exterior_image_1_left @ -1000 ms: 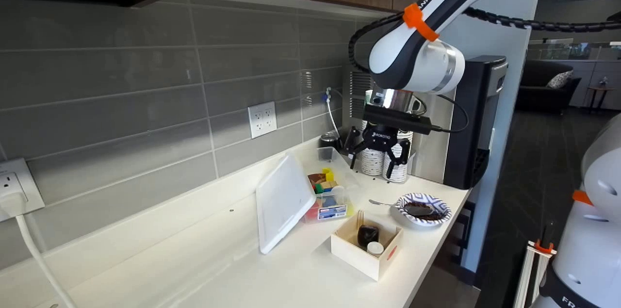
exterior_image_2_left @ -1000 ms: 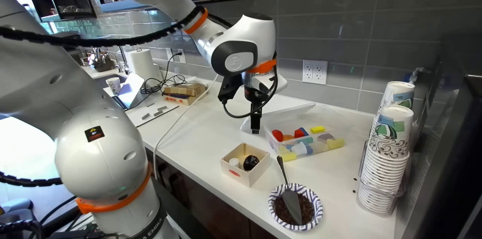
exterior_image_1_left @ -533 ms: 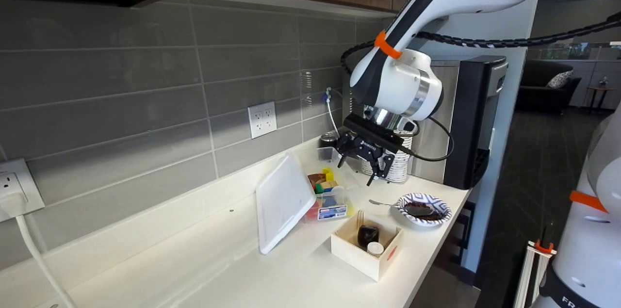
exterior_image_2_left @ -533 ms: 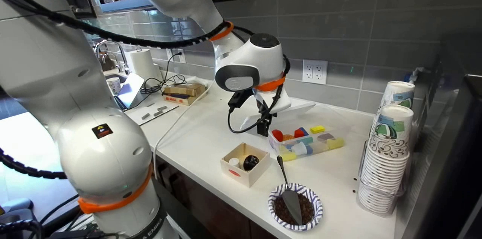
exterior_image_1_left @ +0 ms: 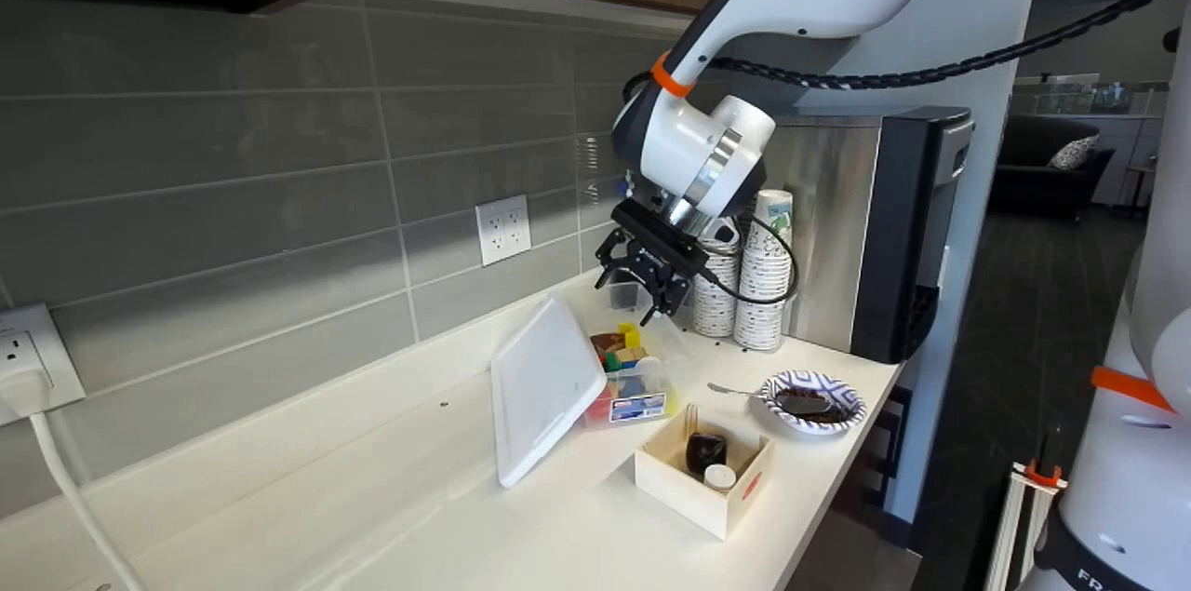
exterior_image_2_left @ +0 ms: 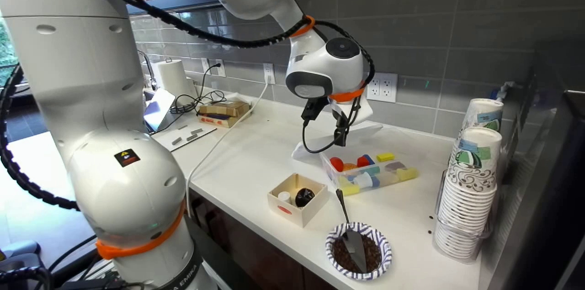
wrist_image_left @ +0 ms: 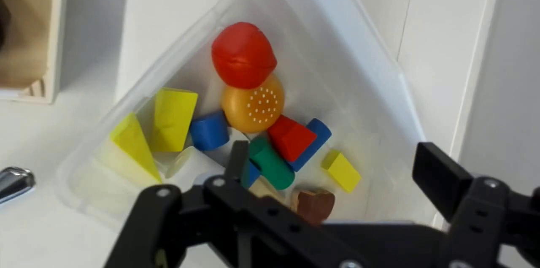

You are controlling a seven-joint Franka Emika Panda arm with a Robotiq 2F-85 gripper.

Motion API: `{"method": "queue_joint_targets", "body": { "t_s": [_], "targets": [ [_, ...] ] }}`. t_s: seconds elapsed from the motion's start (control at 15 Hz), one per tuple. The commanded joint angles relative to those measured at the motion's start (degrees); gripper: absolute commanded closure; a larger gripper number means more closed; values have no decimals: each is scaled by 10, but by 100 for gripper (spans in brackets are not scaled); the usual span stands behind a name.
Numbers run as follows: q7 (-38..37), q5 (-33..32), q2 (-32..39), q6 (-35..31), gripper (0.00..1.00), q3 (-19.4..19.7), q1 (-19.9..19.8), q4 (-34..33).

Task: Put the lid on the bowl

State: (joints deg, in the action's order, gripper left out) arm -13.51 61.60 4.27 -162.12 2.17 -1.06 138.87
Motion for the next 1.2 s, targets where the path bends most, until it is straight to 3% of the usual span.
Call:
{"method": "queue_joint_targets", "body": {
  "t_s": [0.0, 0.2, 0.53, 1.13],
  "targets": [
    [126, 46, 92, 48, 0, -6, -15, -88],
    [198, 55, 136, 92, 0, -11, -29, -132],
    [255, 71, 177, 147, 0, -13, -55, -204],
    [248, 57, 205, 156, 0, -10, -58, -239]
  ]
}}
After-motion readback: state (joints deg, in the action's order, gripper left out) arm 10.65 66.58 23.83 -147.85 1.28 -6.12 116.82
